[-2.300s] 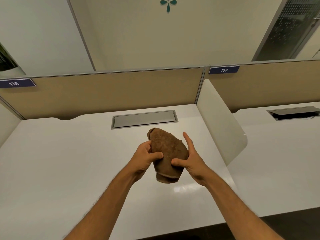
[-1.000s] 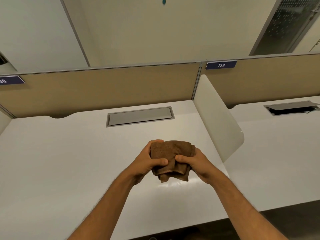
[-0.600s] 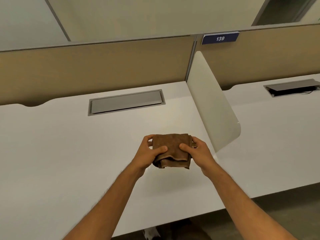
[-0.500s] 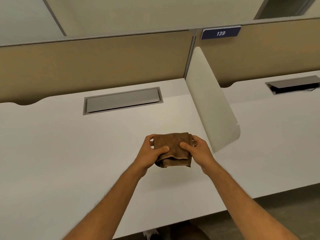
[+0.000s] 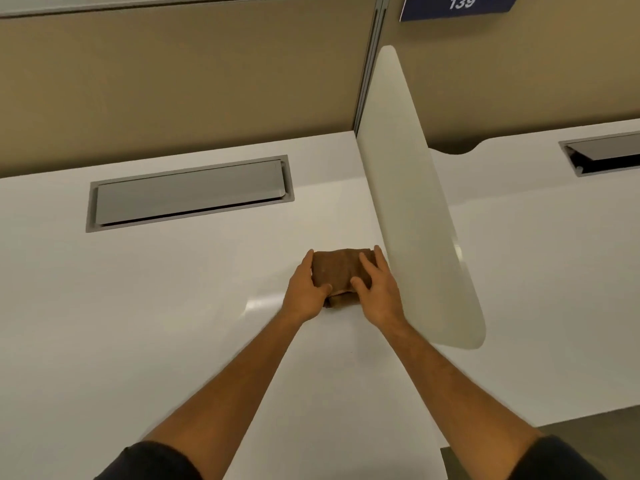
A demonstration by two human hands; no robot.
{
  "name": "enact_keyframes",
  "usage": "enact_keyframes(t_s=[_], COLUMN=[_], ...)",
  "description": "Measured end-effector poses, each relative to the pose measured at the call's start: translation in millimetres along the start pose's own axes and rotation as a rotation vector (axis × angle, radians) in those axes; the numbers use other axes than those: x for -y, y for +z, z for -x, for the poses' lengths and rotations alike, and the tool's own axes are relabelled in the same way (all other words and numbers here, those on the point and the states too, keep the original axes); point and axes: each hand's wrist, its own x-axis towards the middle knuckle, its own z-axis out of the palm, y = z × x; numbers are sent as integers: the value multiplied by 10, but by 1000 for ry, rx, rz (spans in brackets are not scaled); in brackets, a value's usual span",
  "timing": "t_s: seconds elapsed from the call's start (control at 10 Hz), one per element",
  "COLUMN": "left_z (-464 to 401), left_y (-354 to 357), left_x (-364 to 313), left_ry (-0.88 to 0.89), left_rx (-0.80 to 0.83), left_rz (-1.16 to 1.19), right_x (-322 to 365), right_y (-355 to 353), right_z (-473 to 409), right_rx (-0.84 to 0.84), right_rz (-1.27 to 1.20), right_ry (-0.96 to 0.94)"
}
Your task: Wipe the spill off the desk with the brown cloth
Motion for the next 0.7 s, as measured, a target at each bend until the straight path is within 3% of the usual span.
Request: enact_keyframes(t_s=[0.1,0.3,0.5,0.7], left_z=[-74,-152,-82,473], left_y=[73,172,51,-341], left_x=[78,187,79,-89], left_ry=[24,69,107,144], left_rx=[-7,-107,-12,-78], left_rz=[-101,-248,-483,-434], right_x=[-188,-368,-228,297], right_y=[155,244,55,-154], right_z=[-37,-191,-246,219], right_rx=[160,183,302,106], right_rz=[111,275,411,156], right_ry=[-36,-159,-87,-134])
